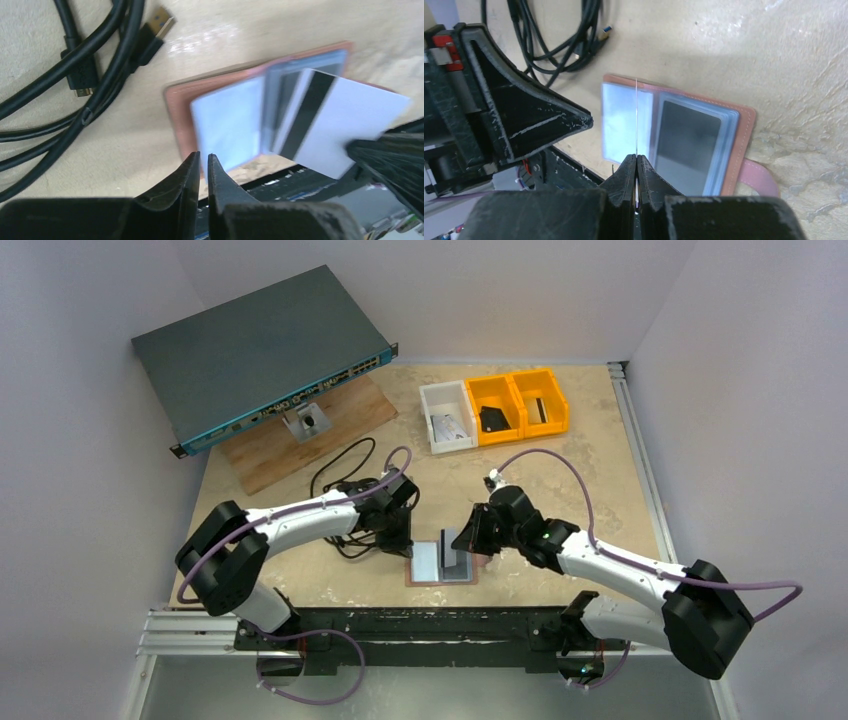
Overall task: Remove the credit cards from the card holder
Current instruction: Place the credit card in the storage box.
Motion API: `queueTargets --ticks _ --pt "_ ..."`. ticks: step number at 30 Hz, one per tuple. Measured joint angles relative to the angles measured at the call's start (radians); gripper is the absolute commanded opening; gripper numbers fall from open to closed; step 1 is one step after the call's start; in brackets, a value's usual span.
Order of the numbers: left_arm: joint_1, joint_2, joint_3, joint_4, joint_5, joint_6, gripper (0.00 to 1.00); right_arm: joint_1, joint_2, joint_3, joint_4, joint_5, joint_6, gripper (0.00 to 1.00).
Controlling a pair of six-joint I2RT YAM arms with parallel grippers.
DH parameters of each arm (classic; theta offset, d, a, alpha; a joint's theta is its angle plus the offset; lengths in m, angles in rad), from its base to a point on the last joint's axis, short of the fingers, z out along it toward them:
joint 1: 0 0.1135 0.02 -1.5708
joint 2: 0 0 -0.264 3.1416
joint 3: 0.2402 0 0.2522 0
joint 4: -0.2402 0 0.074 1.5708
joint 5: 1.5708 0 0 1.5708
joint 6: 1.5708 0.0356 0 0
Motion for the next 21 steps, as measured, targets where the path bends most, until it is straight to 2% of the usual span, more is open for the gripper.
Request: queueTargets --ticks 3,6,12,17,21 --pt "-0.001 -0.047 0.045 -0.02 -0.005 0.021 0.28 -0.006 -0.004 0.032 -0.019 0.005 -0.008 0.0" --pt "-0.001 -0.085 0.063 -0.032 -0.015 0.033 0.37 -0.025 -0.005 0.065 -0.047 0.009 -0.018 0.0" --pt "0.004 -0.158 0.074 -0.082 -0.032 0.069 0.57 -0.121 0.029 0.162 -0.086 0.019 -0.067 0.0" --pt "0.018 -0.193 0.094 -0.132 -0.043 0.115 0.66 -0.217 0.12 0.296 -0.111 0.034 -0.126 0.0" --pt "0.028 -0.227 0.106 -0.15 -0.047 0.144 0.68 -0.299 0.247 0.484 -0.121 0.037 -0.185 0.0"
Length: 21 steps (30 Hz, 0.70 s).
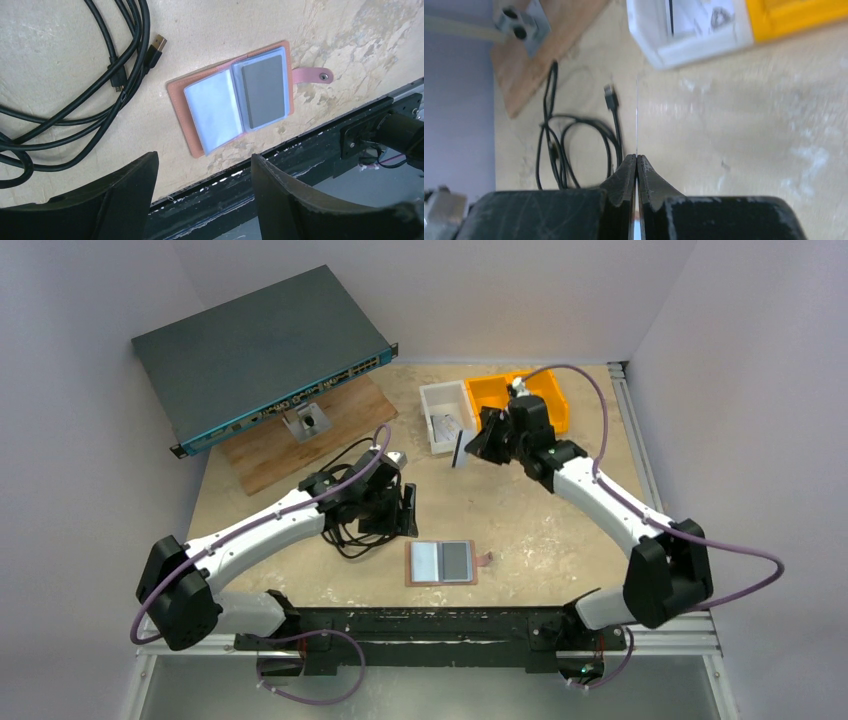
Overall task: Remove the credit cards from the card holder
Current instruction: Place the credit card in the storage box.
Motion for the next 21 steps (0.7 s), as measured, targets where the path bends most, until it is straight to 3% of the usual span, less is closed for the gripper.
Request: queueTargets --ticks 11,21 --pt "0.006 -0.025 0.025 -0.02 0.002 0.027 0.68 -0.114 0.426 0.463 0.01 -0.009 -0.097 0.0" --pt "0.006 -0.025 0.062 -0.028 0.001 0.027 0.68 -0.113 0.743 0.705 -0.047 -0.016 -0.127 0.0"
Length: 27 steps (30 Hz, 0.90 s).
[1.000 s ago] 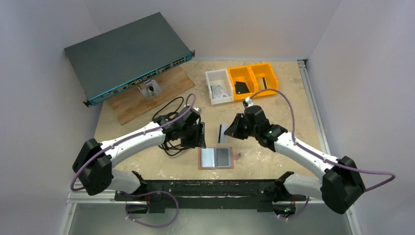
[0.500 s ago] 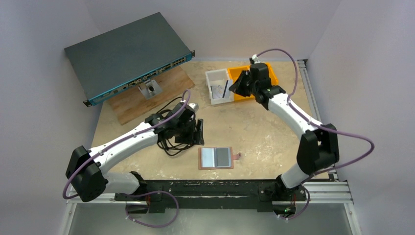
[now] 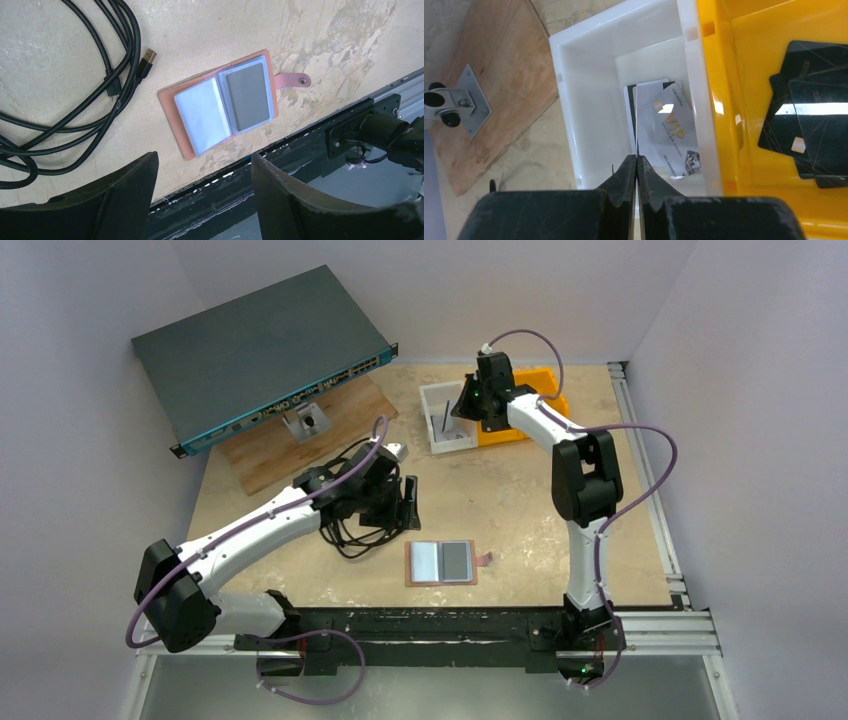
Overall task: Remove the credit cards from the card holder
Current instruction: Place the credit card in the storage box, then remove the credit card from the card holder.
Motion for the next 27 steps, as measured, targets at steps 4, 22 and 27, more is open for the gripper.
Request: queueTargets --ticks 4,22,27 --pt "0.0 0.003 0.002 -0.002 -0.002 -0.004 0.68 0.0 0.05 0.051 -0.019 -0.002 -0.01 0.02" --pt "0.0 0.023 0.002 0.005 0.001 -0.019 0.77 0.003 0.031 0.052 -0.079 0.0 -0.048 0.33" --pt "0.0 0.023 -0.017 0.029 0.007 -0.03 0.69 0.026 -0.086 -0.003 -0.104 0.015 -0.045 0.34"
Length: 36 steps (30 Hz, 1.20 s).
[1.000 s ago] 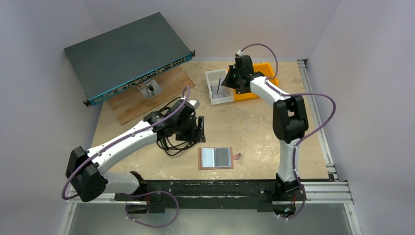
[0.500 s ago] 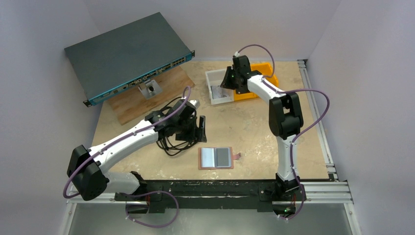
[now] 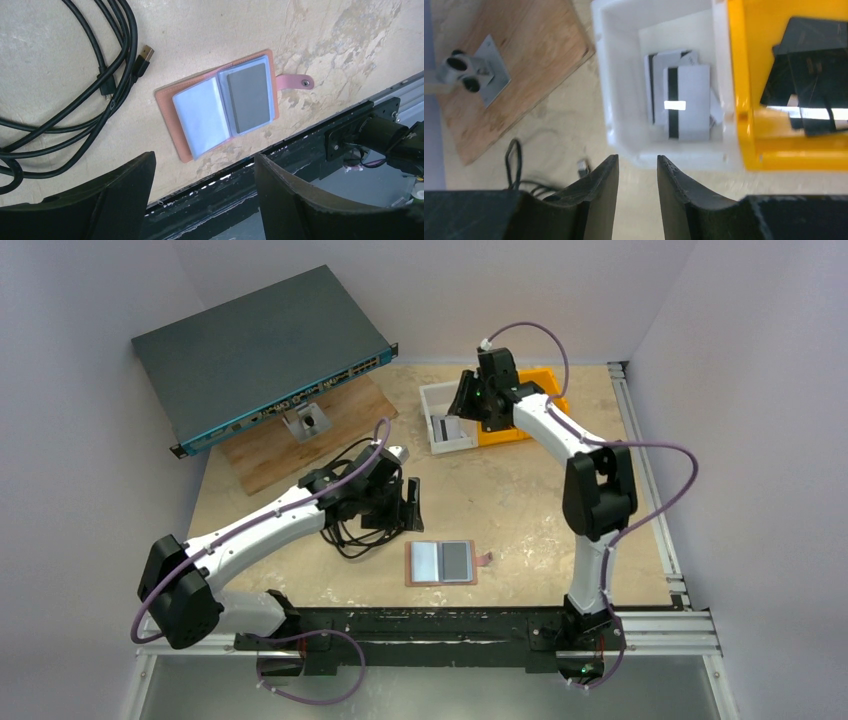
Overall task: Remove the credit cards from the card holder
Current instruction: Remove the credit card from the card holder.
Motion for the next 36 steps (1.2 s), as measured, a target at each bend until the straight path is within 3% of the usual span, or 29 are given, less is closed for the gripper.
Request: queueTargets --ticks 8,13,27,36 --pt "0.0 0.017 -0.066 0.061 0.05 -0.033 0.51 0.12 -0.385 -0.327 0.014 0.049 0.015 0.35" --pt "-0.003 0.059 -0.099 0.121 0.098 -0.055 0.47 0.207 -0.588 -0.571 0.021 0.066 0.048 0.34" --pt "-0.053 0.225 -0.145 0.327 0.223 -0.147 0.32 0.386 -0.78 -0.952 0.013 0.096 0.168 0.28" --pt "-0.053 0.29 -0.191 0.415 0.264 -0.174 0.14 0.438 -0.787 -1.044 0.027 0.1 0.218 0.22"
